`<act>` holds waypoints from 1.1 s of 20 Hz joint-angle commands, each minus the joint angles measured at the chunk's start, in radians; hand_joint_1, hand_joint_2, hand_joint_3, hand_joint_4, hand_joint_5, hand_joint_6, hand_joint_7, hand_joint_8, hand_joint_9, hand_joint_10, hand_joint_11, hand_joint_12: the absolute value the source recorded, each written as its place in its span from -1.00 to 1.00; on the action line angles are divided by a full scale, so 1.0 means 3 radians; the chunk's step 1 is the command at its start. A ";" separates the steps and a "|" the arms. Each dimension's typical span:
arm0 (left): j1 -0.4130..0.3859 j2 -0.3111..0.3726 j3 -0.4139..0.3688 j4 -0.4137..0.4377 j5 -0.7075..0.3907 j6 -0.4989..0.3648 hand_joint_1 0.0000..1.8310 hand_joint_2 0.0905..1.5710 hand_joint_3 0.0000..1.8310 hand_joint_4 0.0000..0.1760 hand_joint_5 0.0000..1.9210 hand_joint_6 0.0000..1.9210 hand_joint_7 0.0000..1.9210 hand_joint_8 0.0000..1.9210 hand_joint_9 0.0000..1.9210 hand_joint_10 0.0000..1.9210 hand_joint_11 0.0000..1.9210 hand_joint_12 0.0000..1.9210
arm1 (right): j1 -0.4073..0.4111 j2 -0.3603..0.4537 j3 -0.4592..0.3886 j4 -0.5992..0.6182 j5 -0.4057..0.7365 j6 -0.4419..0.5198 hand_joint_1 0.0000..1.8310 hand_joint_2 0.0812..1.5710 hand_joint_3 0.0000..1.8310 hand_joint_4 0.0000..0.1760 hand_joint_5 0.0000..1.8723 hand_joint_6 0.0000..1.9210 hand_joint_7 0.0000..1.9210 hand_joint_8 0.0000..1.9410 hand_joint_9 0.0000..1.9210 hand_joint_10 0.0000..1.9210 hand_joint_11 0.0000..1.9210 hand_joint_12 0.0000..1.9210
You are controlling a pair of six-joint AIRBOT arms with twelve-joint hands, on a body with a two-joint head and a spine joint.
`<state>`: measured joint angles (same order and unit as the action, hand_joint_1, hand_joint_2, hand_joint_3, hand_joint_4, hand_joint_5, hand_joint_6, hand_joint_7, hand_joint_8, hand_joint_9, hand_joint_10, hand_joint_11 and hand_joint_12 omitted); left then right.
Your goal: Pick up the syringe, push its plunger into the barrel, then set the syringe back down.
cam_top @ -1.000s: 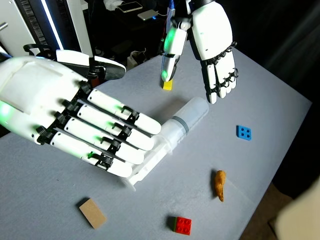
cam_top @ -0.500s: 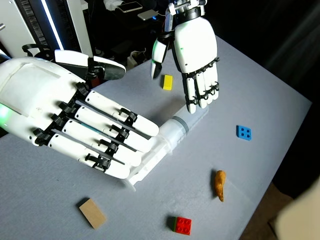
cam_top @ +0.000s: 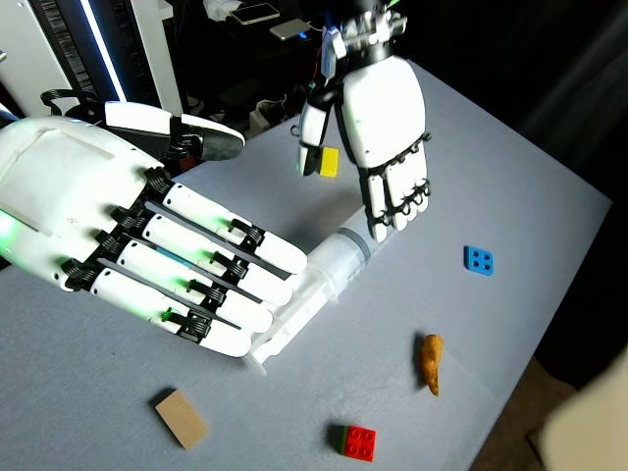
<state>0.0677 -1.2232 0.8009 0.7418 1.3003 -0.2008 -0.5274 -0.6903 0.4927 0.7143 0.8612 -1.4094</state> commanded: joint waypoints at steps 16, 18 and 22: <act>0.0202 -0.0344 0.0320 0.0316 -0.0196 -0.0307 -0.21 0.28 -1.00 -0.17 -0.97 -0.99 -1.00 -1.00 -1.00 -1.00 -1.00 -1.00 | -0.0015 0.0013 0.0001 -0.0457 0.0494 0.0306 -0.82 0.09 -1.00 -1.00 -0.97 -1.00 -0.97 -1.00 -0.97 -1.00 -1.00 -0.66; 0.0230 -0.0344 0.0322 0.0326 -0.0197 -0.0329 -0.21 0.28 -1.00 -0.16 -0.96 -0.99 -1.00 -1.00 -1.00 -1.00 -1.00 -1.00 | -0.0015 0.0013 0.0001 -0.0502 0.0518 0.0344 -0.79 0.07 -1.00 -1.00 -0.95 -0.99 -0.95 -1.00 -0.95 -0.99 -1.00 -0.61; 0.0272 -0.0376 0.0352 0.0335 -0.0197 -0.0368 -0.24 0.29 -1.00 -0.12 -0.97 -1.00 -1.00 -1.00 -1.00 -1.00 -1.00 -1.00 | -0.0016 0.0011 0.0001 -0.0534 0.0553 0.0368 -0.80 0.07 -1.00 -1.00 -0.96 -1.00 -0.97 -1.00 -0.96 -1.00 -1.00 -0.66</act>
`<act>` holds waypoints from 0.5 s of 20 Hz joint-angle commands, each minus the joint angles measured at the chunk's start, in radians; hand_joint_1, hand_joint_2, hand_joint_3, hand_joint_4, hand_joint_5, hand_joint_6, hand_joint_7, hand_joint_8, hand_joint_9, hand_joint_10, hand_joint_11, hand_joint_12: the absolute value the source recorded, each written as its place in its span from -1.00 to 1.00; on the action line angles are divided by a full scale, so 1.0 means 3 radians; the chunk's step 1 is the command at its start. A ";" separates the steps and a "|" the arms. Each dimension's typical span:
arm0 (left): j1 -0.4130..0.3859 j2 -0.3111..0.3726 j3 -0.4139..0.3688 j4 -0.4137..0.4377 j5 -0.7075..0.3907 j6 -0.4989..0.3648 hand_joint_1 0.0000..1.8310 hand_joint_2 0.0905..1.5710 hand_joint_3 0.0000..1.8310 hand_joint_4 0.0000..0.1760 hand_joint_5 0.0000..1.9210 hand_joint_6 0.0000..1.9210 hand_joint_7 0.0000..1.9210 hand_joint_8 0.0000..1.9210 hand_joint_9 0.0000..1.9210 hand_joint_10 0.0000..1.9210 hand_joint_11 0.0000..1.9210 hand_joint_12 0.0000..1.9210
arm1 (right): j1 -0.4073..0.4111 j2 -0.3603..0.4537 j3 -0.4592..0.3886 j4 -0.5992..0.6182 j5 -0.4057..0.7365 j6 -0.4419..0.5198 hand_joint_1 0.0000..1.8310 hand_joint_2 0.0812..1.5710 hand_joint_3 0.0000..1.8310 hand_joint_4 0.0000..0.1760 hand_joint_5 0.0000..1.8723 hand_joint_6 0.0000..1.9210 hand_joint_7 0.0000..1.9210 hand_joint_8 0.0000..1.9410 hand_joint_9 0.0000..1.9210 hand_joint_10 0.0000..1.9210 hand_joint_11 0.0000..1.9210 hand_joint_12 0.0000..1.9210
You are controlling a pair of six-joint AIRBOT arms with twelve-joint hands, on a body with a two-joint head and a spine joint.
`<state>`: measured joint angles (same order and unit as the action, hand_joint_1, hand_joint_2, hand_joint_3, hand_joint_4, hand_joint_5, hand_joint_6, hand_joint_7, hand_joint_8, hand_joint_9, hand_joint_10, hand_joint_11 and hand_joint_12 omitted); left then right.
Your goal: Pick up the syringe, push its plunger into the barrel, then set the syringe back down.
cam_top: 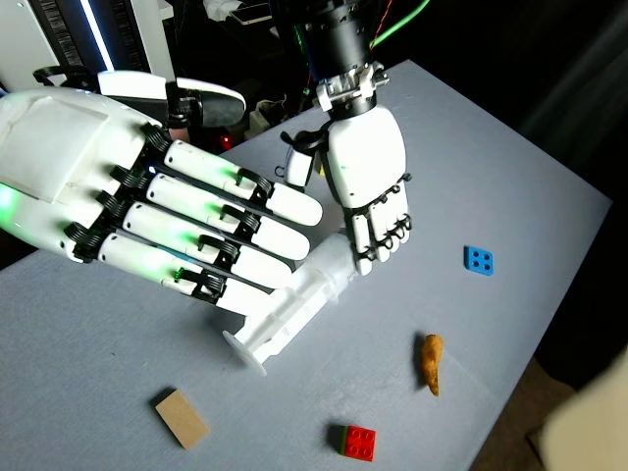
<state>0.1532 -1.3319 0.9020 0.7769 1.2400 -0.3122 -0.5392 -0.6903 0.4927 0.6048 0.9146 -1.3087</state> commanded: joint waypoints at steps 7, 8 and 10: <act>0.0063 -0.0089 0.0046 0.0266 -0.0006 -0.0105 -0.22 0.28 -1.00 -0.14 -0.96 -1.00 -1.00 -1.00 -1.00 -1.00 -1.00 -1.00 | 0.0024 0.0011 0.0001 -0.0181 0.0410 0.0059 -0.82 0.07 -1.00 -1.00 -0.98 -1.00 -0.98 -1.00 -0.98 -1.00 -1.00 -0.70; 0.0072 -0.0096 0.0050 0.0281 -0.0015 -0.0105 -0.22 0.28 -1.00 -0.15 -0.96 -1.00 -1.00 -1.00 -1.00 -1.00 -1.00 -1.00 | 0.0024 0.0011 0.0001 -0.0192 0.0421 0.0078 -0.80 0.06 -1.00 -1.00 -0.97 -1.00 -0.98 -1.00 -0.97 -1.00 -1.00 -0.70; 0.0091 -0.0103 0.0054 0.0301 -0.0026 -0.0105 -0.24 0.29 -1.00 -0.18 -0.97 -1.00 -1.00 -1.00 -1.00 -1.00 -1.00 -1.00 | 0.0023 0.0011 0.0001 -0.0216 0.0437 0.0104 -0.81 0.07 -1.00 -1.00 -0.97 -1.00 -0.98 -1.00 -0.97 -1.00 -1.00 -0.69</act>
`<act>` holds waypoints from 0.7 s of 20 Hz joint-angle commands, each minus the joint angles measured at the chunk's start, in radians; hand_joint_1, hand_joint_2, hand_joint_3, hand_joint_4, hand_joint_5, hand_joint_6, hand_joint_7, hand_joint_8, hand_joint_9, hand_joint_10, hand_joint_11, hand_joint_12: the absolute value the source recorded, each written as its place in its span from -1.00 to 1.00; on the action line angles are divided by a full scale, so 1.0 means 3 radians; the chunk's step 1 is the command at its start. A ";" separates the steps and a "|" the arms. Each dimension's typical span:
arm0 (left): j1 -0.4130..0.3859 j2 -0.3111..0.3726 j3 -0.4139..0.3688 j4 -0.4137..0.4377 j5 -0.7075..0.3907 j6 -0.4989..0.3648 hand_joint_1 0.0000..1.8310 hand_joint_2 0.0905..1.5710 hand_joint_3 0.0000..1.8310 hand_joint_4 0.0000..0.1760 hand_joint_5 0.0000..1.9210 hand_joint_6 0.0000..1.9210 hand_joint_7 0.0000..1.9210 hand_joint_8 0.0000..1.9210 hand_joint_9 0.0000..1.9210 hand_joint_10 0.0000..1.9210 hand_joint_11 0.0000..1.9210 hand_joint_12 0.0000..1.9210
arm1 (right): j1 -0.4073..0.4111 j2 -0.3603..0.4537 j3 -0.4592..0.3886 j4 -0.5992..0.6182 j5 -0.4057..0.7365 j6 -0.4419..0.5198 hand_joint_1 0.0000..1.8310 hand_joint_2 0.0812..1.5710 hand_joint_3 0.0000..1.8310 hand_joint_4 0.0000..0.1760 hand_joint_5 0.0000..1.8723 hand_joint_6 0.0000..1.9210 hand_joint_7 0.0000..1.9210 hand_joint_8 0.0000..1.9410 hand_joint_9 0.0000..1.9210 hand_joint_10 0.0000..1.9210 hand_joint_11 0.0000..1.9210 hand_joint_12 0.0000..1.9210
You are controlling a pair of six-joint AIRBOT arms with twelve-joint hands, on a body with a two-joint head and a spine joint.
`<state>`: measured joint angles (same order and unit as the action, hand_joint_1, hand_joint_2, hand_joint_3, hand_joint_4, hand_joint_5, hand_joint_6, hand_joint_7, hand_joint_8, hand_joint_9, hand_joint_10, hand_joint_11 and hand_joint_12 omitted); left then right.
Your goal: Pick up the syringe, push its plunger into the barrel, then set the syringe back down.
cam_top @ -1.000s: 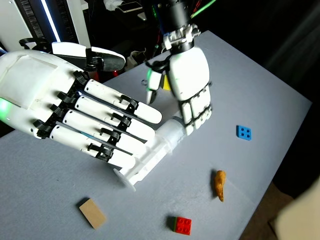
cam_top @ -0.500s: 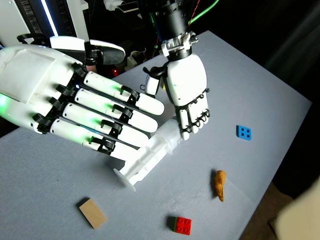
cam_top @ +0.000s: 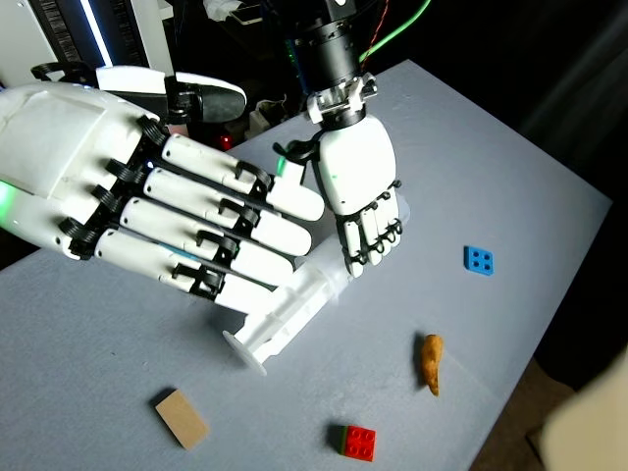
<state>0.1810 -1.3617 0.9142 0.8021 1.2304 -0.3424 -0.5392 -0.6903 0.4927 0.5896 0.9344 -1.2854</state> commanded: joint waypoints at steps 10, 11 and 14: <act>0.0120 -0.0004 0.0039 0.0298 -0.0117 -0.0005 -0.26 0.31 -1.00 -0.20 -0.98 -1.00 -1.00 -1.00 -1.00 -1.00 -1.00 -1.00 | -0.0018 -0.0005 0.0001 -0.0213 0.0408 0.0056 -0.79 0.07 -1.00 -1.00 -0.97 -1.00 -0.98 -1.00 -0.99 -1.00 -1.00 -0.75; 0.0130 -0.0005 0.0043 0.0304 -0.0121 -0.0005 -0.28 0.31 -1.00 -0.22 -0.98 -1.00 -1.00 -1.00 -1.00 -1.00 -1.00 -1.00 | -0.0019 -0.0007 0.0001 -0.0215 0.0410 0.0056 -0.80 0.07 -1.00 -1.00 -0.98 -1.00 -0.98 -1.00 -0.99 -1.00 -1.00 -0.76; 0.0166 -0.0005 0.0060 0.0333 -0.0148 -0.0005 -0.27 0.32 -0.99 -0.21 -0.96 -0.99 -1.00 -1.00 -1.00 -1.00 -1.00 -1.00 | -0.0021 -0.0009 0.0001 -0.0216 0.0417 0.0056 -0.80 0.07 -1.00 -1.00 -0.96 -1.00 -0.98 -1.00 -0.99 -1.00 -1.00 -0.75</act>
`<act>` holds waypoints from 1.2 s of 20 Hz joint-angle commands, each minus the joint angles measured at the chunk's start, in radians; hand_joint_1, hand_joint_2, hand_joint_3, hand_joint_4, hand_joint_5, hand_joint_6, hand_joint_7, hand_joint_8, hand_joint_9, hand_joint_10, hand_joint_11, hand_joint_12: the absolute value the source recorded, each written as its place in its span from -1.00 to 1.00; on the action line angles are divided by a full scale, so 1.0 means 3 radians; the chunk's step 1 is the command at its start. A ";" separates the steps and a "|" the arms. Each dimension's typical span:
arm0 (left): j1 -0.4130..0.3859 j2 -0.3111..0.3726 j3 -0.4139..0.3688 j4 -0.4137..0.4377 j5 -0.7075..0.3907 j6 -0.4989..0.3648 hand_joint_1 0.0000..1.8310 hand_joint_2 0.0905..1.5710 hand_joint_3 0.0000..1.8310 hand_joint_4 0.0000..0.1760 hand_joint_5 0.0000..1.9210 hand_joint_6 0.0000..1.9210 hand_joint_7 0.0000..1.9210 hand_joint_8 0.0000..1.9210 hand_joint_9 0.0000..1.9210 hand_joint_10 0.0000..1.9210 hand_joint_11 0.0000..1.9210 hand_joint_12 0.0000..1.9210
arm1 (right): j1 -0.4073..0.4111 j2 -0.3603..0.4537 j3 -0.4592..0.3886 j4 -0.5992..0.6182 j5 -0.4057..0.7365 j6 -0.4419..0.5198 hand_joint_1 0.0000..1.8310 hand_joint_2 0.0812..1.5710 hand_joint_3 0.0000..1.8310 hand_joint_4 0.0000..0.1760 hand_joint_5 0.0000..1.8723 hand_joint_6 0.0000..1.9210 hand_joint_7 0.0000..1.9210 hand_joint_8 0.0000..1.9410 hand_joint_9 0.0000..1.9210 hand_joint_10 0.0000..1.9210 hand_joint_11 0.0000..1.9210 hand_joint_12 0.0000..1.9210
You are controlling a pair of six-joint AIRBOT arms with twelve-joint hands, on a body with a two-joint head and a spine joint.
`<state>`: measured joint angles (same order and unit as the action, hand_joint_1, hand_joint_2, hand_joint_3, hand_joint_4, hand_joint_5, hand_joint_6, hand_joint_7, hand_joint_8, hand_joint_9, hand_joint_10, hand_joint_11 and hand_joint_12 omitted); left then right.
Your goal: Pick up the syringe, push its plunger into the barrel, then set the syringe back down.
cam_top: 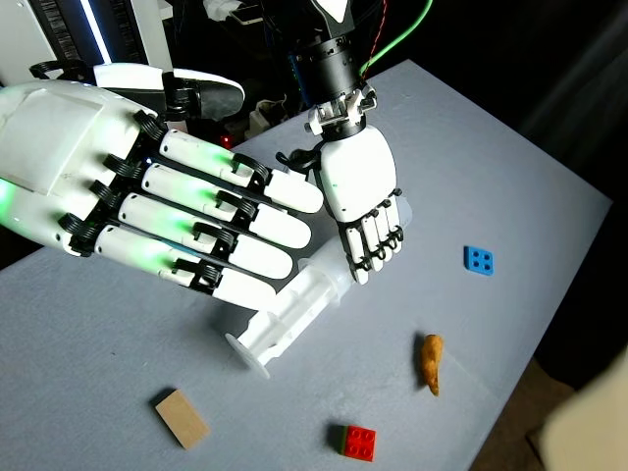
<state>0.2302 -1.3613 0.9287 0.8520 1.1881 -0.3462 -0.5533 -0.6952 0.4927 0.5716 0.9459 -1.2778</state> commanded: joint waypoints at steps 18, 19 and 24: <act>0.0367 -0.0019 0.0116 0.0456 -0.0388 -0.0069 -0.26 0.31 -1.00 -0.20 -0.97 -1.00 -1.00 -1.00 -1.00 -1.00 -1.00 -1.00 | 0.0019 -0.0003 0.0001 -0.0158 0.0429 0.0039 -0.81 0.07 -1.00 -1.00 -0.97 -1.00 -0.98 -1.00 -1.00 -1.00 -1.00 -0.82; 0.0375 -0.0019 0.0116 0.0478 -0.0401 -0.0089 -0.28 0.31 -1.00 -0.19 -0.98 -1.00 -1.00 -1.00 -1.00 -1.00 -1.00 -1.00 | 0.0019 -0.0004 0.0001 -0.0158 0.0432 0.0039 -0.80 0.07 -1.00 -1.00 -0.97 -1.00 -0.98 -1.00 -0.99 -1.00 -1.00 -0.81; 0.0383 -0.0018 0.0127 0.0573 -0.0490 -0.0148 -0.33 0.34 -0.99 -0.14 -1.00 -1.00 -1.00 -1.00 -1.00 -1.00 -1.00 -1.00 | 0.0016 -0.0004 0.0001 -0.0158 0.0443 0.0040 -0.79 0.05 -1.00 -1.00 -0.95 -1.00 -0.97 -1.00 -0.98 -1.00 -1.00 -0.78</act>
<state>0.3473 -1.3636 0.9623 0.9478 1.0512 -0.3862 -0.5533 -0.6994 0.4927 0.5720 0.9638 -1.2774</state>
